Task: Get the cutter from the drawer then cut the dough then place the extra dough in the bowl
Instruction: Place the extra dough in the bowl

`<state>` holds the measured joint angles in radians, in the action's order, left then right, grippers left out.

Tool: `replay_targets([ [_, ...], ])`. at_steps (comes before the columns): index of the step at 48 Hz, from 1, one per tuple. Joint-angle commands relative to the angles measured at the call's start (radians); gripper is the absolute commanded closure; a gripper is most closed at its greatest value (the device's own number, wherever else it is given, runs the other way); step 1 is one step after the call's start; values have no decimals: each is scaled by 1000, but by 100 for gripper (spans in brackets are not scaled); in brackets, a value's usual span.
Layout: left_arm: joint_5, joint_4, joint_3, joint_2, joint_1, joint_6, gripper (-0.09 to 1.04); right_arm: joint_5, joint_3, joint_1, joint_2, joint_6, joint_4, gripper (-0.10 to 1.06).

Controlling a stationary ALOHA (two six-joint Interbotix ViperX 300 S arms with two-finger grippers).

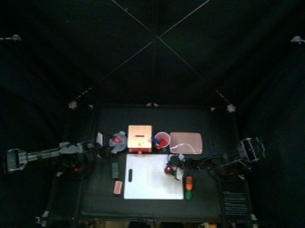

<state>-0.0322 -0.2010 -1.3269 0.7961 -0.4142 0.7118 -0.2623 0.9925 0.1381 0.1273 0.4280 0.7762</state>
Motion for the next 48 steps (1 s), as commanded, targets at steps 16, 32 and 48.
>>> replay_targets([
  [16, -8, -3, 12, -2, 2, 0, -3, -3, -18, -6, 17, 2, -3, 12],
  [32, -8, -37, 12, 0, 0, 0, -3, -3, -18, -6, 15, 2, -3, 12],
  [48, -8, -127, 23, 0, 2, 0, -4, -3, -18, -8, 15, 2, -3, 12],
])
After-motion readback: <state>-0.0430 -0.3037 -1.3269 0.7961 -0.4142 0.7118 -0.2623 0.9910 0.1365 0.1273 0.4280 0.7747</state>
